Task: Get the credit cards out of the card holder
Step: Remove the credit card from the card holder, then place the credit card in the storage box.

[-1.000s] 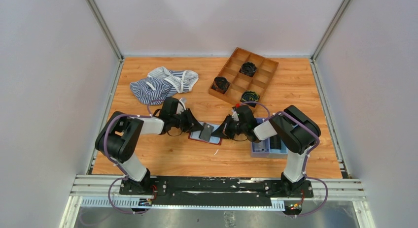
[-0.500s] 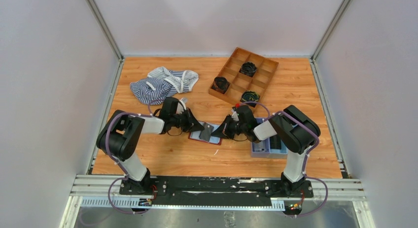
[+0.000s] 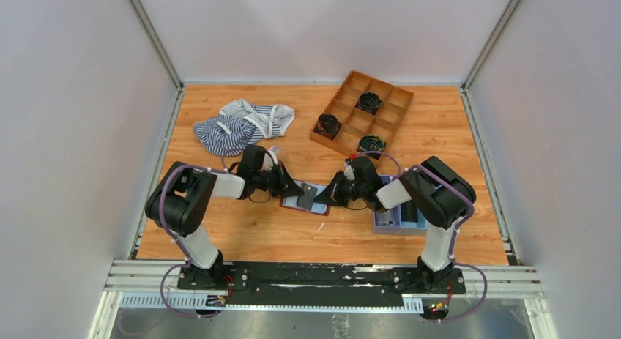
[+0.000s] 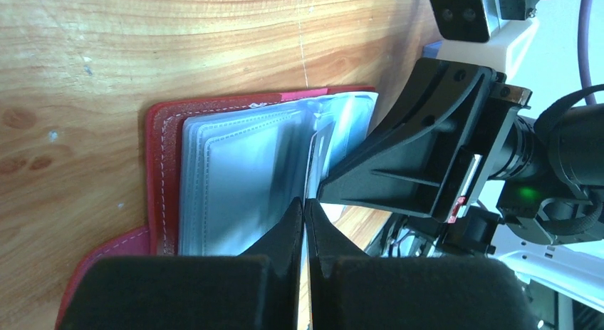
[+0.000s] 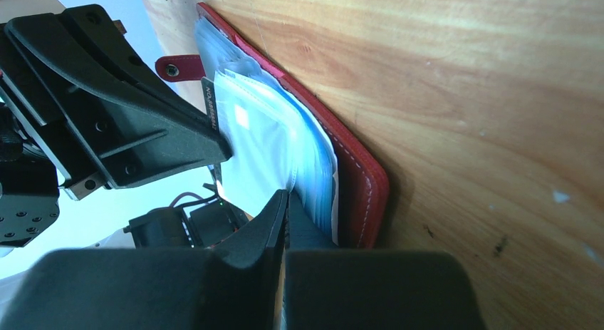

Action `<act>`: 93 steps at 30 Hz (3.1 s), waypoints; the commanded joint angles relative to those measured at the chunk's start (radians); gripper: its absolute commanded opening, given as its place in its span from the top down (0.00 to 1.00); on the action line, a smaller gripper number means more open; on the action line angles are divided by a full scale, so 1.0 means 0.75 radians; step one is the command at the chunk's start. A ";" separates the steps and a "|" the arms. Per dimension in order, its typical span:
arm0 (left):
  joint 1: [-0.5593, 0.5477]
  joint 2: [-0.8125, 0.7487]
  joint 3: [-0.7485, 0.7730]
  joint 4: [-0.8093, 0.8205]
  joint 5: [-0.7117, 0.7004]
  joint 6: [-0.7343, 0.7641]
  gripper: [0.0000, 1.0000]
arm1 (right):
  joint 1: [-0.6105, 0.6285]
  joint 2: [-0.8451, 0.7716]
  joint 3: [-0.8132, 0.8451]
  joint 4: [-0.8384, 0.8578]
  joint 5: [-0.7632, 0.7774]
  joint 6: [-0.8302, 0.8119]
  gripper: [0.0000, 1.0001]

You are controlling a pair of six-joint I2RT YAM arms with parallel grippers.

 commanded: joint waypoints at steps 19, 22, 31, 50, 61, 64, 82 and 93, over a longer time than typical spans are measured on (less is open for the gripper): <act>0.131 -0.122 -0.041 0.003 0.027 -0.019 1.00 | -0.011 0.062 -0.072 -0.163 0.090 -0.036 1.00; 0.147 -0.166 -0.048 0.002 0.017 -0.024 1.00 | -0.013 0.048 -0.074 -0.171 0.085 -0.043 1.00; 0.161 -0.230 -0.037 0.002 0.022 -0.053 1.00 | -0.037 -0.177 -0.006 -0.407 0.095 -0.179 0.95; 0.161 -0.498 -0.002 0.000 0.113 -0.220 1.00 | -0.048 -0.356 0.131 -0.085 -0.165 -0.050 0.40; 0.161 -0.544 -0.034 0.000 0.115 -0.246 1.00 | -0.040 -0.245 0.168 0.100 -0.223 0.014 0.44; 0.159 -0.554 -0.046 0.000 0.111 -0.251 1.00 | -0.035 -0.199 0.173 0.174 -0.237 0.054 0.49; 0.159 -0.521 -0.052 0.000 0.119 -0.228 1.00 | -0.031 -0.135 0.139 0.367 -0.209 0.163 1.00; 0.159 -0.519 -0.048 0.000 0.113 -0.211 0.65 | -0.033 -0.198 0.134 0.268 -0.188 0.091 1.00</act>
